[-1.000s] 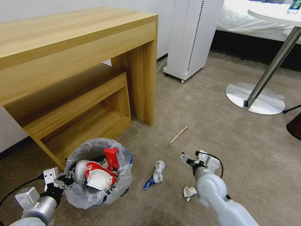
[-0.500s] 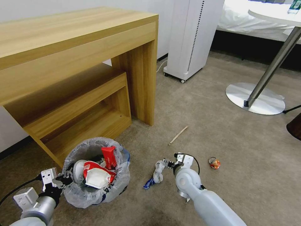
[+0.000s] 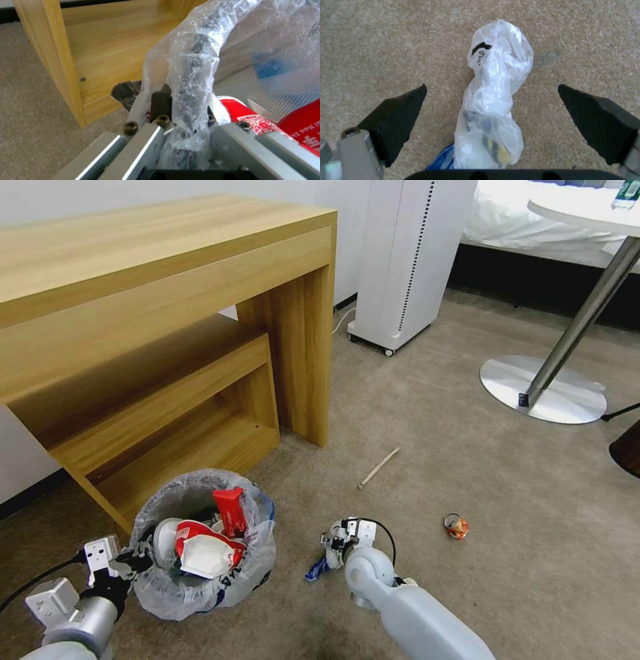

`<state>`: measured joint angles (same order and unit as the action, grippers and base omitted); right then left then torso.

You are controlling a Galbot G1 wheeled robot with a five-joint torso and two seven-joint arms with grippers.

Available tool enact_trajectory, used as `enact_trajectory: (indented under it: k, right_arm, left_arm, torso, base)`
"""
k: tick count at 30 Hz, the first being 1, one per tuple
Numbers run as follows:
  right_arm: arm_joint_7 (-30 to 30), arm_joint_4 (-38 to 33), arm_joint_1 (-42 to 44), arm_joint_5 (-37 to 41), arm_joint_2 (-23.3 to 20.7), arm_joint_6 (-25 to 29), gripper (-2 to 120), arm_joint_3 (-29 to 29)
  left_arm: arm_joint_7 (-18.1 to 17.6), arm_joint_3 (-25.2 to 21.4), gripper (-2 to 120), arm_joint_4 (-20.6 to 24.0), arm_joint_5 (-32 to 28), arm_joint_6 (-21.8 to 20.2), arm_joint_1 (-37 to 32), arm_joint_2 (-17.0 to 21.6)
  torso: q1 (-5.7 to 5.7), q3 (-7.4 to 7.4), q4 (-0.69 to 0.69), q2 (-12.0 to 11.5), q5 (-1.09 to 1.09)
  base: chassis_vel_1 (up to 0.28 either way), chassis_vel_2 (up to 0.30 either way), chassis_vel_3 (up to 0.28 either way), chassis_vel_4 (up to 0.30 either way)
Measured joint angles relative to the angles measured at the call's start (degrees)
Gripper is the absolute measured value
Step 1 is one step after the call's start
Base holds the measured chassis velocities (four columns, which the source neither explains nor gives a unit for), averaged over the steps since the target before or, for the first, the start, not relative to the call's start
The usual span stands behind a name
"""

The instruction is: Pick up the trash bin and place the garbage on the floor into it.

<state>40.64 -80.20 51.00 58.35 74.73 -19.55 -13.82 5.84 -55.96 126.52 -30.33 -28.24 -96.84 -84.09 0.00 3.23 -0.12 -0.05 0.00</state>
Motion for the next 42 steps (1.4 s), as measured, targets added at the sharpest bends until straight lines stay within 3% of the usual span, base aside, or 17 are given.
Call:
enact_trajectory:
  k: [13, 20, 23, 35, 37, 42]
  right_arm:
    - [-0.7, 4.1, -1.0, -1.3, 1.7, 0.9, 95, -0.4]
    - [-1.5, 7.3, -1.4, -3.0, 3.2, 2.0, 71, -0.7]
    - [-2.3, 8.4, -0.8, -4.7, 3.6, 3.0, 56, -0.9]
    - [-4.2, 6.3, 0.7, -6.7, 1.7, 5.0, 17, -0.8]
    - [-5.9, 4.9, 1.5, -7.8, 0.8, 7.6, 5, -0.6]
    - [-9.0, 0.2, 3.1, -9.0, -1.6, 10.6, 0, 0.0]
  left_arm:
    - [0.0, 0.0, 1, 0.2, 0.0, 0.4, -0.4, 0.1]
    - [0.0, 0.1, 1, 0.2, -0.1, 0.9, -0.5, 0.2]
    - [0.1, 0.2, 1, 0.2, -0.2, 1.3, -0.6, 0.2]
    - [0.1, 0.5, 1, 0.0, -0.2, 1.5, -0.4, 0.1]
    - [0.1, 0.5, 1, 0.0, -0.2, 1.5, -0.4, 0.1]
    - [0.1, 0.5, 1, -0.1, -0.2, 1.5, -0.2, 0.2]
  torso:
    - [0.00, 0.00, 0.00, 0.0, 0.00]
    - [0.00, 0.00, 0.00, 0.0, 0.00]
    - [0.00, 0.00, 0.00, 0.0, 0.00]
    - [0.00, 0.00, 0.00, 0.0, 0.01]
    - [0.00, 0.00, 0.00, 0.0, 0.01]
    - [0.00, 0.00, 0.00, 0.0, 0.01]
  base:
    - [0.000, 0.000, 0.000, 0.000]
    - [0.000, 0.000, 0.000, 0.000]
    - [0.000, 0.000, 0.000, 0.000]
    - [0.000, 0.000, 0.000, 0.000]
    - [0.000, 0.000, 0.000, 0.000]
    - [0.000, 0.000, 0.000, 0.000]
